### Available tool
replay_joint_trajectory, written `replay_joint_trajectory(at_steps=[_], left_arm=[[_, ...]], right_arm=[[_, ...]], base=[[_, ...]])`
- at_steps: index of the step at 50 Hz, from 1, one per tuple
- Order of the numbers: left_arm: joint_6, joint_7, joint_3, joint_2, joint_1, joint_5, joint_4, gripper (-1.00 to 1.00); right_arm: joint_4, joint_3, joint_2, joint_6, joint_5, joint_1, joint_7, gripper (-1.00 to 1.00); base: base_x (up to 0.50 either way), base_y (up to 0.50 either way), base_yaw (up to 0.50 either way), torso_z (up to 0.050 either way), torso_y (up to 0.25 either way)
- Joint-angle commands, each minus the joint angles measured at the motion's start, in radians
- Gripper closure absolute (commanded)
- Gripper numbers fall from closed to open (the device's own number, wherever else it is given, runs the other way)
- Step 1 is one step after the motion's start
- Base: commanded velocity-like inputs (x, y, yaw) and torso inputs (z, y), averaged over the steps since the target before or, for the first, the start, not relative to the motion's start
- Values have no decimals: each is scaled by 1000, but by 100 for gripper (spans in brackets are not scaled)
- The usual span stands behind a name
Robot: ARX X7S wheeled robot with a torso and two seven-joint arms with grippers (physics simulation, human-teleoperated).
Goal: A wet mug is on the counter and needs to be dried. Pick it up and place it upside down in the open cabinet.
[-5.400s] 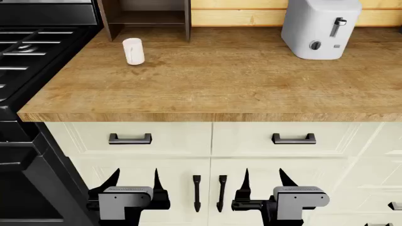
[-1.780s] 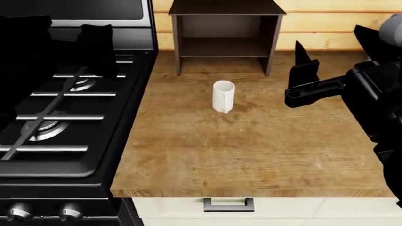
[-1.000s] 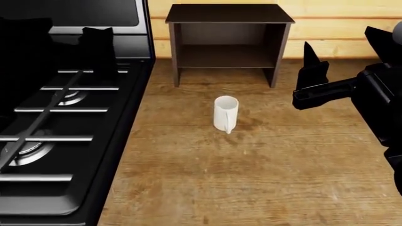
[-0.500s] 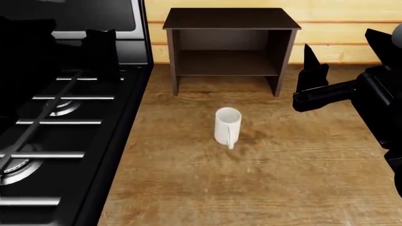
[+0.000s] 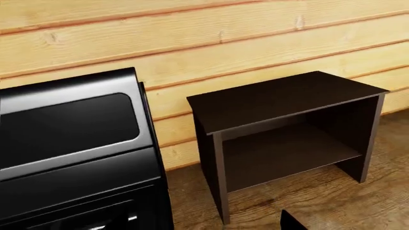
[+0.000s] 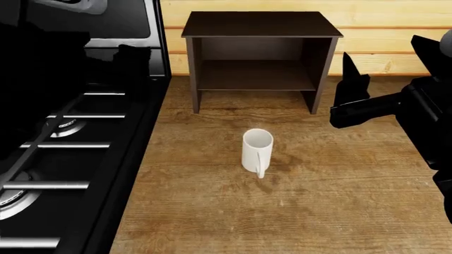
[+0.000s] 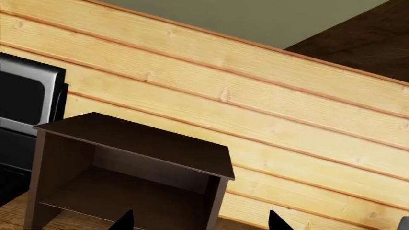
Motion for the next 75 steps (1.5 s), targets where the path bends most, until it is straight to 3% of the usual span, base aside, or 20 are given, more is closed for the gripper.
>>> replay_joint_trajectory(at_steps=[1, 8, 23, 51, 75], left_arm=[[-38, 115, 50, 25, -6, 12, -72, -100], [-61, 228, 80, 51, 6, 40, -114, -100], [-71, 303, 146, 100, 31, 15, -181, -100], [-29, 520, 256, 207, 16, 214, -262, -100], [41, 703, 383, 296, -23, 384, -440, -100]], right_arm=[[2, -9, 10, -14, 8, -6, 1, -100], [10, -12, 16, -18, 26, 1, 13, -100], [6, -17, 30, -40, 20, -15, 5, -100], [1, -38, 47, -70, 4, -30, -4, -100], [-2, -63, 53, -100, -36, -50, -27, -100]], base=[[0, 0, 0, 0, 0], [0, 0, 0, 0, 0], [0, 0, 0, 0, 0], [0, 0, 0, 0, 0], [0, 0, 0, 0, 0]])
